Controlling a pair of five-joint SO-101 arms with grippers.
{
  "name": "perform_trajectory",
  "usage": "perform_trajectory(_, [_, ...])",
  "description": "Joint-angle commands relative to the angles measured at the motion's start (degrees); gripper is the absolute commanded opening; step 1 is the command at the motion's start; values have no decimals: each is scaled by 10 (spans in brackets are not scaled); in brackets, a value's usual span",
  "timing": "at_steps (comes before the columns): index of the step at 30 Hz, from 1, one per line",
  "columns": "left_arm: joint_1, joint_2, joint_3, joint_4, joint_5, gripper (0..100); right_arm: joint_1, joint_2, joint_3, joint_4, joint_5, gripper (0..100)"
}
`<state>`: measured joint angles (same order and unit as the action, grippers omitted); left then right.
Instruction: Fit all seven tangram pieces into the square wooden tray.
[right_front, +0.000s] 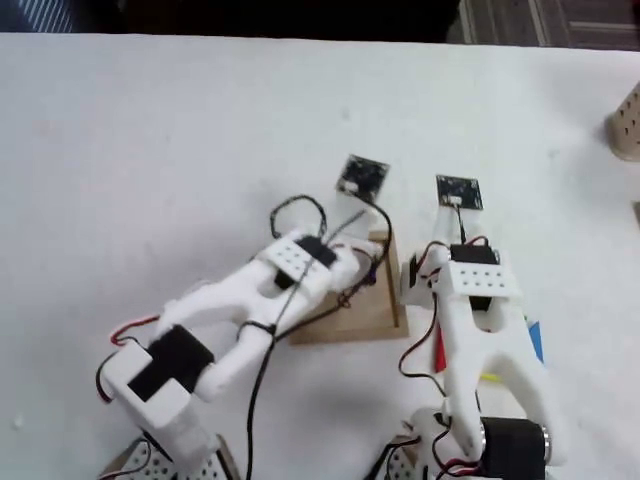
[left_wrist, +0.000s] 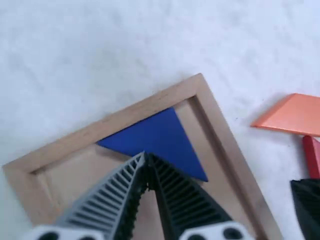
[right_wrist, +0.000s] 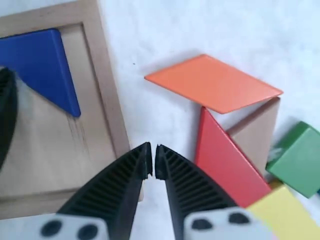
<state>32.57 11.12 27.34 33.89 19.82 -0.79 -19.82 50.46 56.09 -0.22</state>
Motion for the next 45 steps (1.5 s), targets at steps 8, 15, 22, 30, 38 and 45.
perform_trajectory(8, [-55, 151, -193, 139, 83, 23, 7, -25, -20, 0, 4, 21])
perform_trajectory(15, [-23, 216, -295, 185, 83, 23, 7, -25, -20, 0, 4, 21])
perform_trajectory(22, [17, 216, -300, 159, 85, 23, 7, -25, -20, 0, 4, 21])
perform_trajectory(30, [43, 215, -310, 140, 84, 23, 7, -24, -20, -7, 4, 21])
perform_trajectory(38, [74, 197, -312, 139, 83, 23, 8, -24, -20, -7, 4, 21])
perform_trajectory(45, [81, 192, -308, 102, 83, 23, 36, -29, -22, -8, 24, 21])
